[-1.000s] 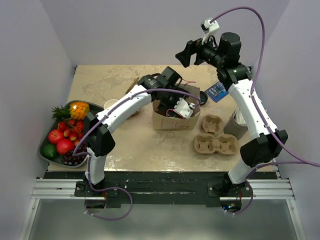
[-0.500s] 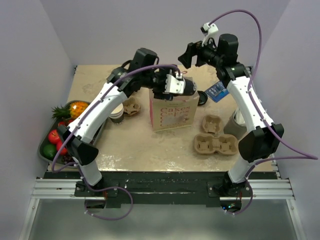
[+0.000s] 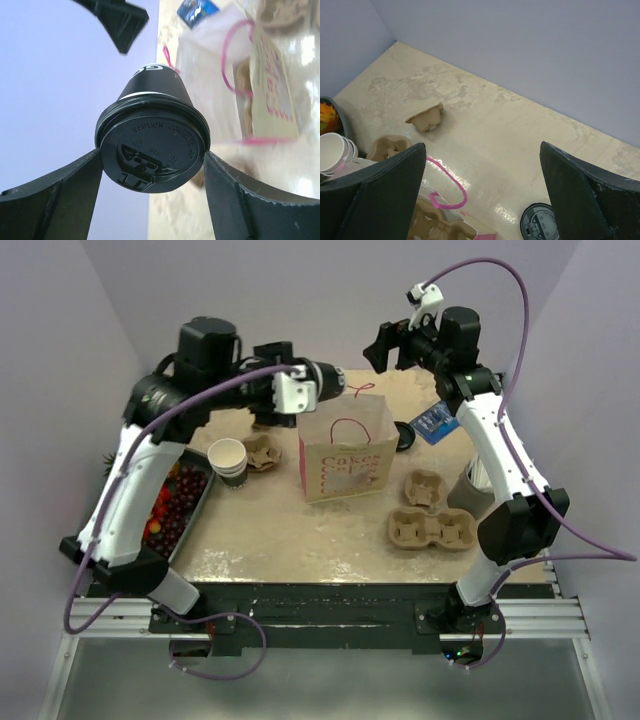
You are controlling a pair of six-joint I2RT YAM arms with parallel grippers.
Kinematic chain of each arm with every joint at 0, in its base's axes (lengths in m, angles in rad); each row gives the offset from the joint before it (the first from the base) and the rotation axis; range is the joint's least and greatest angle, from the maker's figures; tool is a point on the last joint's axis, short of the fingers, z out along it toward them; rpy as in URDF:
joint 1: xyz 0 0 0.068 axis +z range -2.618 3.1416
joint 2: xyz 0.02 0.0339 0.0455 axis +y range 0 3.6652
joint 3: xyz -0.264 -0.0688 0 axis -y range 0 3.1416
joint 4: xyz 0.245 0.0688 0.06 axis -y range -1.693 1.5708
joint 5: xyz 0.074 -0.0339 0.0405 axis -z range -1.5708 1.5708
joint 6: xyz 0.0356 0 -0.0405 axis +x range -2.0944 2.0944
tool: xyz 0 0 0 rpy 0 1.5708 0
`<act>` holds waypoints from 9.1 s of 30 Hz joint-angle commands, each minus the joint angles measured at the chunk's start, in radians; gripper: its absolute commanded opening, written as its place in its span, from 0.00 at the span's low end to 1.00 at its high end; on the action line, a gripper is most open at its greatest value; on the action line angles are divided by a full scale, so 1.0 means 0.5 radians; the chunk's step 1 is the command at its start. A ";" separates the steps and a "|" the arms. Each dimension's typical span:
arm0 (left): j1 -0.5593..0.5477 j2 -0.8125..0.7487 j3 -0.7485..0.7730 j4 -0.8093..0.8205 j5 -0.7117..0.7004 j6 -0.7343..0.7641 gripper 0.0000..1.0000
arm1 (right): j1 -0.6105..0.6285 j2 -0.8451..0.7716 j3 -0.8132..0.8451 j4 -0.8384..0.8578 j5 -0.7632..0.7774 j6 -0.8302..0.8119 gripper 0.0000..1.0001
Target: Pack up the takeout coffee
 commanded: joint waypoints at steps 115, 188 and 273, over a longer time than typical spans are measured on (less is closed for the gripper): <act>-0.153 -0.737 -2.123 0.306 -0.057 -0.699 0.37 | 0.449 -0.531 -0.548 -0.138 -0.508 -0.998 0.00; -0.033 -0.715 -0.807 0.186 0.434 0.114 0.00 | 0.781 -1.195 -1.337 -0.164 -0.016 -1.314 0.00; -0.313 0.463 -0.212 -0.431 0.265 0.516 0.00 | 0.131 -0.238 -0.343 0.197 -1.022 0.778 0.99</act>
